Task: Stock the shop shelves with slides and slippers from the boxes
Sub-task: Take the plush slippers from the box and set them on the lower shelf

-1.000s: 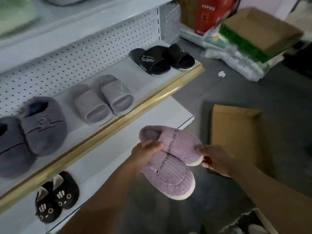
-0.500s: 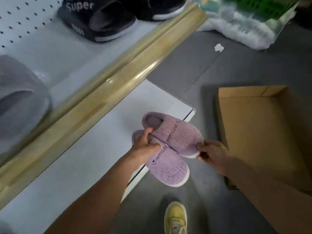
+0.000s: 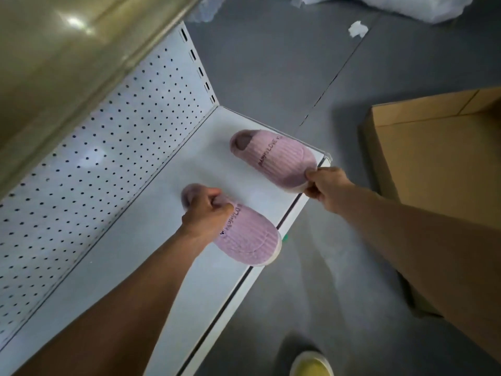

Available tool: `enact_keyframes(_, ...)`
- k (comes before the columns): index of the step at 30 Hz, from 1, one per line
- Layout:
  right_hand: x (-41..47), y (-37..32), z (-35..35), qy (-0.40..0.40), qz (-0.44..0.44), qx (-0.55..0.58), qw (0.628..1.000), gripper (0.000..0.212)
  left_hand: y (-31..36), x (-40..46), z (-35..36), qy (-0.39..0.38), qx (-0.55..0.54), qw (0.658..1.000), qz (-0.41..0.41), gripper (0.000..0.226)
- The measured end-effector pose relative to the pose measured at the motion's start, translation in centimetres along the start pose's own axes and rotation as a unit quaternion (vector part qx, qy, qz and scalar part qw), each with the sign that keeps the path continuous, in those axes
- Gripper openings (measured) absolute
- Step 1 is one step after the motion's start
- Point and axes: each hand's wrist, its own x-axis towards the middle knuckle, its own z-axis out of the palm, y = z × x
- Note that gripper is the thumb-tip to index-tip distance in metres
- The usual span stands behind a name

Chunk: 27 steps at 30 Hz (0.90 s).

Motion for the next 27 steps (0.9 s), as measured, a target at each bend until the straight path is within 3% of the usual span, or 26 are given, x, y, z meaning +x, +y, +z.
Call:
enact_keyframes(2,1.4,-0.2,0.8,0.014,0.018,-0.02,1.0,0.024,-0.5,1.0,0.2,-0.003,-0.006,1.0,0.003,0.04)
enact_keyframes(5,2.9,0.3,1.1,0.052,0.01,-0.048,0.997,0.04,-0.6,2.0,0.6,-0.004,0.003,1.0,0.002,0.052)
enact_keyframes(12,3.0,0.7,-0.1,0.059,-0.014,-0.058,0.997,0.019,1.2,3.3,1.2,-0.004,-0.01,1.0,0.011,0.042)
enact_keyframes(15,1.9,0.6,-1.0,0.037,0.006,-0.059,0.998,0.009,2.8,4.1,1.5,-0.015,-0.014,0.999,0.04,0.026)
enact_keyframes(18,0.5,0.8,-2.1,0.037,0.019,-0.052,0.998,0.021,4.3,5.1,2.1,-0.011,-0.01,0.998,0.065,0.032)
enact_keyframes(22,-0.5,1.7,-3.1,0.033,0.041,-0.02,0.998,0.013,5.5,6.2,3.5,-0.01,0.01,0.998,0.055,0.027)
enact_keyframes(27,-1.1,3.0,-4.1,-0.009,0.069,-0.014,0.997,0.017,5.5,7.4,5.0,0.022,0.091,0.995,0.019,0.046)
